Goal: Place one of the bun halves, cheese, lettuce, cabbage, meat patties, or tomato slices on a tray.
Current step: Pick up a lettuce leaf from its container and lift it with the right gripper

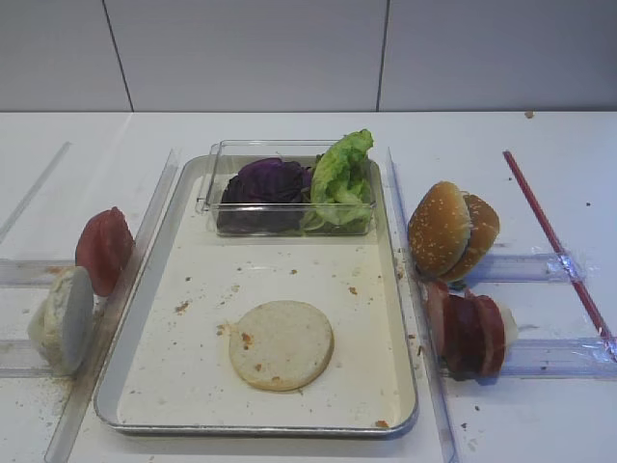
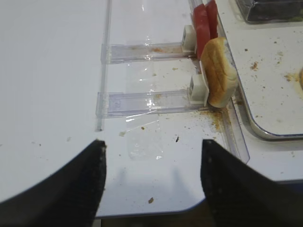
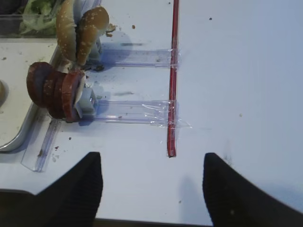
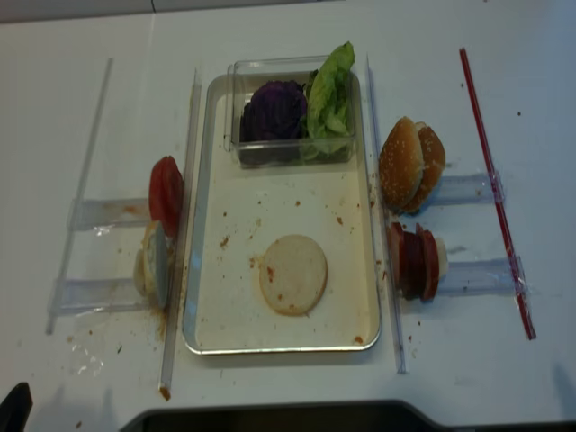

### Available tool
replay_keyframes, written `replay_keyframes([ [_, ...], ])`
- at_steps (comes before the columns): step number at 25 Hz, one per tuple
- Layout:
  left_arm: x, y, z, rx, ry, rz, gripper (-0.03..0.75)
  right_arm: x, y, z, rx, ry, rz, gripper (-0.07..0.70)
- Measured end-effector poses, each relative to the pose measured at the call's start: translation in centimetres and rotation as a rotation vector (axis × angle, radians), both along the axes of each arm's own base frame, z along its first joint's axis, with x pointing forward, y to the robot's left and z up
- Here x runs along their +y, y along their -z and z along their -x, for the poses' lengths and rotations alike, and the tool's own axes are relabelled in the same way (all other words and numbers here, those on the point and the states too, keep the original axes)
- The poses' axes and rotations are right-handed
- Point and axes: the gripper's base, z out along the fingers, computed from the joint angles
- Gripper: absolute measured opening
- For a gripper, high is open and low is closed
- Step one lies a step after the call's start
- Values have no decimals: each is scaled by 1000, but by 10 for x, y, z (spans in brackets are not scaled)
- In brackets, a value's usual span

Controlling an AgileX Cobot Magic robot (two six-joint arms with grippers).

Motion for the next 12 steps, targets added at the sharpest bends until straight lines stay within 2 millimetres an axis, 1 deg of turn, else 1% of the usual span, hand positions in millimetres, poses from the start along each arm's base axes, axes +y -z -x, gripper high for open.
replay_keyframes([
  [2, 0, 0, 0, 0, 0, 0, 422, 1, -4, -4, 40, -3, -13, 498],
  [6, 0, 0, 0, 0, 0, 0, 422, 2, -19, -20, 123, 8, -34, 497],
  [9, 0, 0, 0, 0, 0, 0, 422, 3, -36, -37, 179, 2, -45, 497],
  [12, 0, 0, 0, 0, 0, 0, 422, 5, -57, -57, 222, -1, -58, 497],
])
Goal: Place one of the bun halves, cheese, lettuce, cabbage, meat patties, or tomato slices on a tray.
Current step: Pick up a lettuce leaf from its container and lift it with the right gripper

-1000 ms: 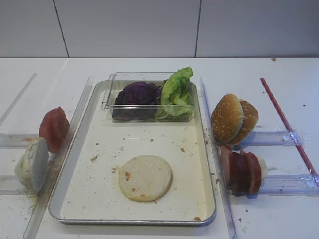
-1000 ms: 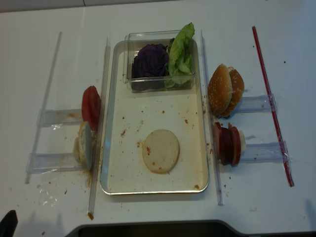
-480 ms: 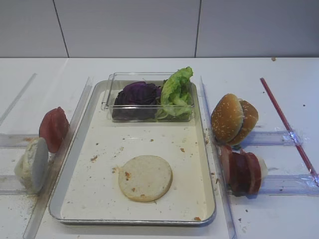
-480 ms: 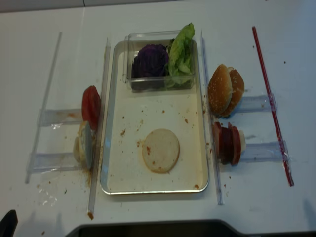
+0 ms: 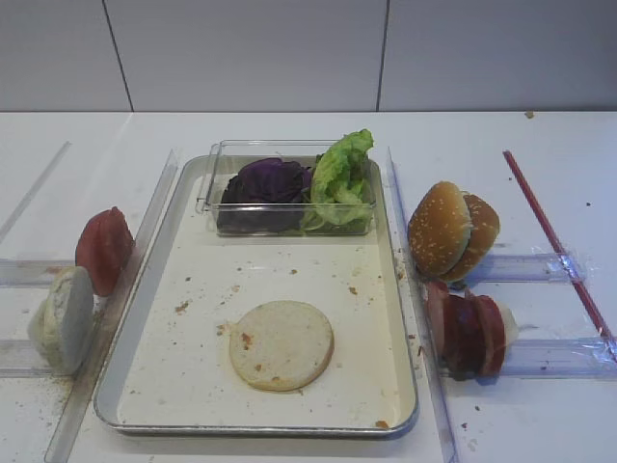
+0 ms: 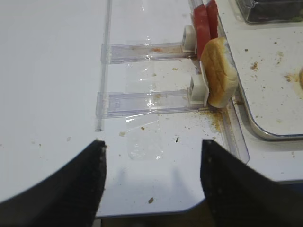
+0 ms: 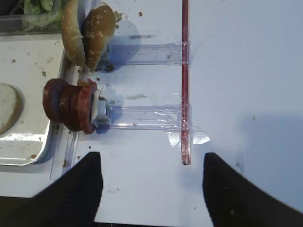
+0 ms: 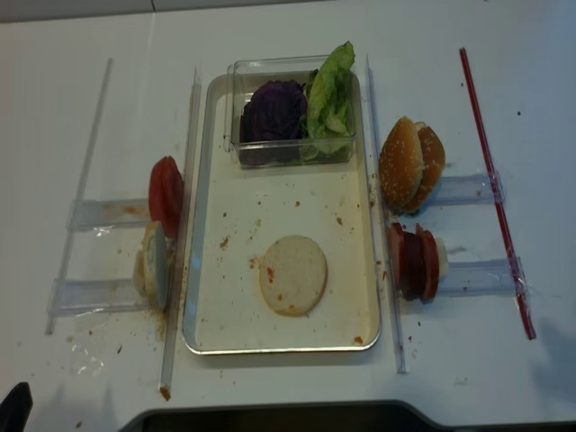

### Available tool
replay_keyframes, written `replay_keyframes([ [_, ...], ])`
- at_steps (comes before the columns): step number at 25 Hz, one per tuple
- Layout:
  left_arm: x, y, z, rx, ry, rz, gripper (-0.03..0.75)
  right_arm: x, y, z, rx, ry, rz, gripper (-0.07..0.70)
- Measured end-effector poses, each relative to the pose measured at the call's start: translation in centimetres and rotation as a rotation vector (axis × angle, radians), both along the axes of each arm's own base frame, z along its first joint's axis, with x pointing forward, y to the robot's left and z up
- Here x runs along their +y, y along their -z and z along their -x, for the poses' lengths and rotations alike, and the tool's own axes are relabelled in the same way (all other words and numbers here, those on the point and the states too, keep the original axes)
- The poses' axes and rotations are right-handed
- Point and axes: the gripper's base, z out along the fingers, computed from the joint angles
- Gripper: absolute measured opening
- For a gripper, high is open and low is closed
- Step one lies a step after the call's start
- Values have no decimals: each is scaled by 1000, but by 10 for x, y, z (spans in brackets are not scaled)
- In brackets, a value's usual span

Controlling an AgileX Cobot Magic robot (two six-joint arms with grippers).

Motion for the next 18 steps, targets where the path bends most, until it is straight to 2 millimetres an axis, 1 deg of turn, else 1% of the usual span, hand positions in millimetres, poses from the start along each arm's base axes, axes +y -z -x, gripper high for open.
replay_keyframes([
  [7, 0, 0, 0, 0, 0, 0, 422, 2, -45, -59, 162, 36, -42, 498],
  [11, 0, 0, 0, 0, 0, 0, 422, 3, -64, -96, 198, 55, -57, 497],
  [18, 0, 0, 0, 0, 0, 0, 422, 5, -81, -180, 250, 60, -58, 498],
])
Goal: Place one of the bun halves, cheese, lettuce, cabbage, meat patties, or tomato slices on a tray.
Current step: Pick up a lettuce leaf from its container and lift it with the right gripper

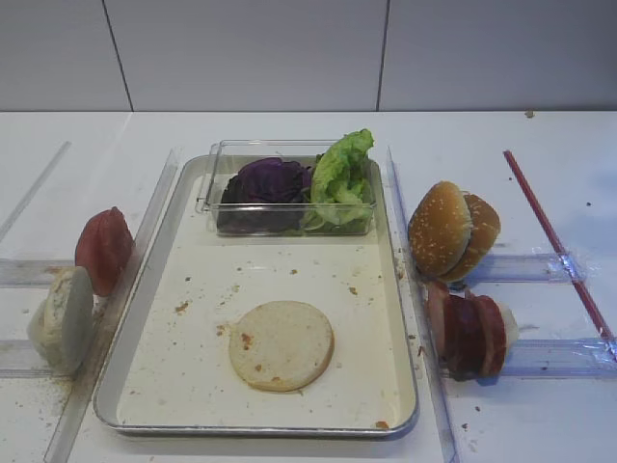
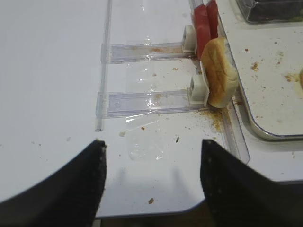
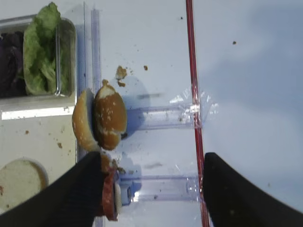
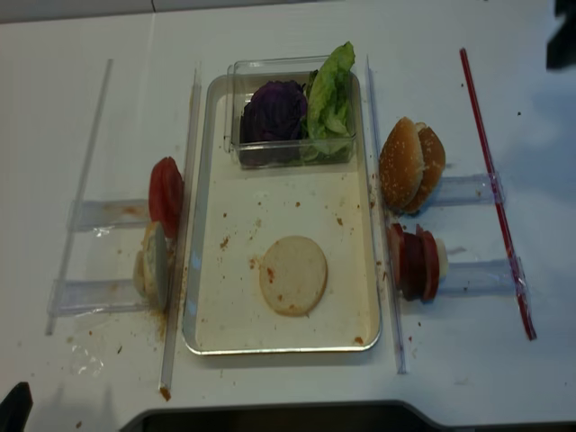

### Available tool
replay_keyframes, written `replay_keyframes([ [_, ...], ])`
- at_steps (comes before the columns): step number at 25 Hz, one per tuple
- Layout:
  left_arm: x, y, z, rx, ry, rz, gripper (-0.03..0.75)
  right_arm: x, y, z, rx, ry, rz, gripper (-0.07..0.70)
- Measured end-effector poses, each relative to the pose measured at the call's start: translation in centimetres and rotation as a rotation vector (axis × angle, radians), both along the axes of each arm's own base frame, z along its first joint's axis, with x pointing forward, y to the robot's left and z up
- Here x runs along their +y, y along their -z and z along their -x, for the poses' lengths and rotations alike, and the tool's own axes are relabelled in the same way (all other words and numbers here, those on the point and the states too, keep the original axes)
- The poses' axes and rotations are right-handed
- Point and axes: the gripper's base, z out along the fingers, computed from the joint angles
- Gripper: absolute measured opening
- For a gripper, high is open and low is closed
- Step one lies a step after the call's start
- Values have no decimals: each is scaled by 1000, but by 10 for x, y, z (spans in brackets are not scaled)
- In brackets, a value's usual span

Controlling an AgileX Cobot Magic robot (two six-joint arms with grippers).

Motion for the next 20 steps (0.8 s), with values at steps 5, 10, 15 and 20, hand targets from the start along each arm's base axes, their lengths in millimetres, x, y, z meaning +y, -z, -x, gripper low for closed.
replay_keyframes([
  [5, 0, 0, 0, 0, 0, 0, 422, 1, -3, -50, 6, 2, -1, 498],
  [10, 0, 0, 0, 0, 0, 0, 422, 2, 3, -86, 21, 1, -6, 497],
  [15, 0, 0, 0, 0, -1, 1, 422, 9, 17, -110, 58, 6, -27, 497],
  [20, 0, 0, 0, 0, -1, 1, 422, 50, 37, -132, 108, -64, -9, 497],
])
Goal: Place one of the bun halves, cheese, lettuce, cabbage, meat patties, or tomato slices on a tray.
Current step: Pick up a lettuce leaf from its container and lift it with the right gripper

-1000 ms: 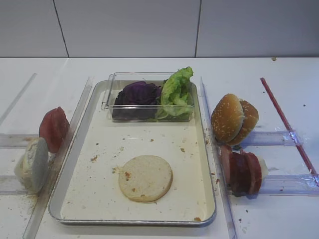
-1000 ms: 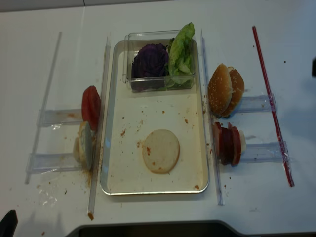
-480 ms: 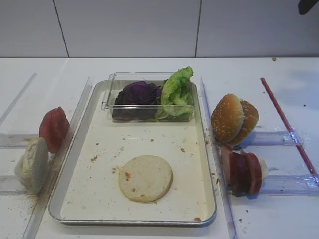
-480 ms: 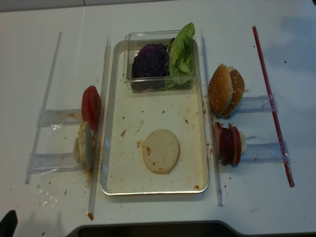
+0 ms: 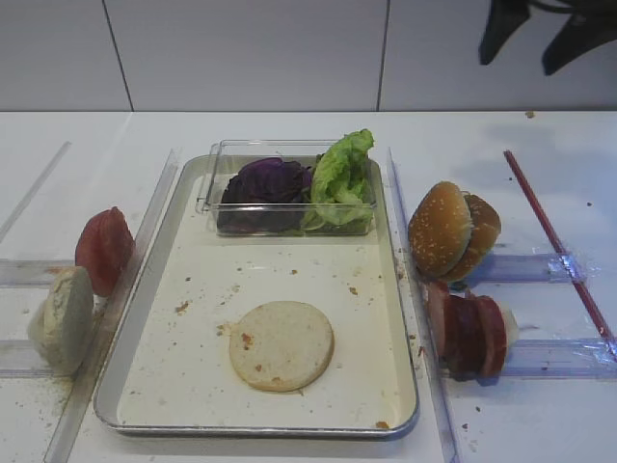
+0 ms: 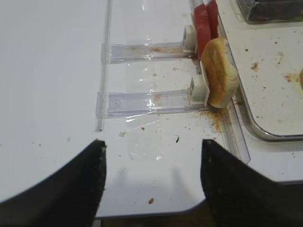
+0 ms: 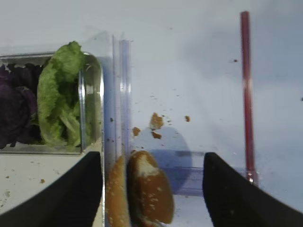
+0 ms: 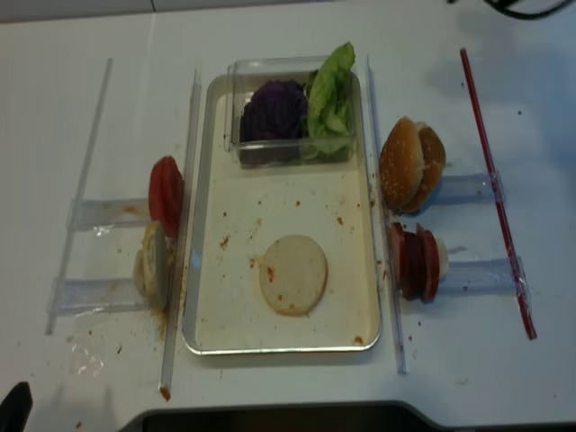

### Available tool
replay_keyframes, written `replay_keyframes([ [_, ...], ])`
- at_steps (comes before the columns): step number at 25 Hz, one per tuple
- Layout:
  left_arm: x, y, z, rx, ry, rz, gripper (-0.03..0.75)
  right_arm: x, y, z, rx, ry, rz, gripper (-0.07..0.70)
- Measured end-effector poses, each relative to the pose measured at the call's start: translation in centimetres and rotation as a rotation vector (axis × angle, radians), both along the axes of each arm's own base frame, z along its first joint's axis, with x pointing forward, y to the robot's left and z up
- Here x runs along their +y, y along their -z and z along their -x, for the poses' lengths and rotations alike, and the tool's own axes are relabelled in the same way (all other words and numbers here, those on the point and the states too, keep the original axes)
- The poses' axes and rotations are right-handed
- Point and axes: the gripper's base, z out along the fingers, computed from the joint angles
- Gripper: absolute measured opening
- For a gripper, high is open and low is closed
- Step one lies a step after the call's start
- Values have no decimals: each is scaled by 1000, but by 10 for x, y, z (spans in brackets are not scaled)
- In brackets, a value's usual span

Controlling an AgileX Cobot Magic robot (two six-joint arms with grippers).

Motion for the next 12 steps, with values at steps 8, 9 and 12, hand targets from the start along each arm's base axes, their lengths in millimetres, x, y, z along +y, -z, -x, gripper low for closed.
replay_keyframes([
  [8, 0, 0, 0, 0, 0, 0, 422, 92, 38, -36, 48, -128, -8, 498],
  [9, 0, 0, 0, 0, 0, 0, 422, 102, 42, -38, 48, -142, -9, 497],
  [12, 0, 0, 0, 0, 0, 0, 422, 130, 56, -47, 52, -184, -11, 498],
])
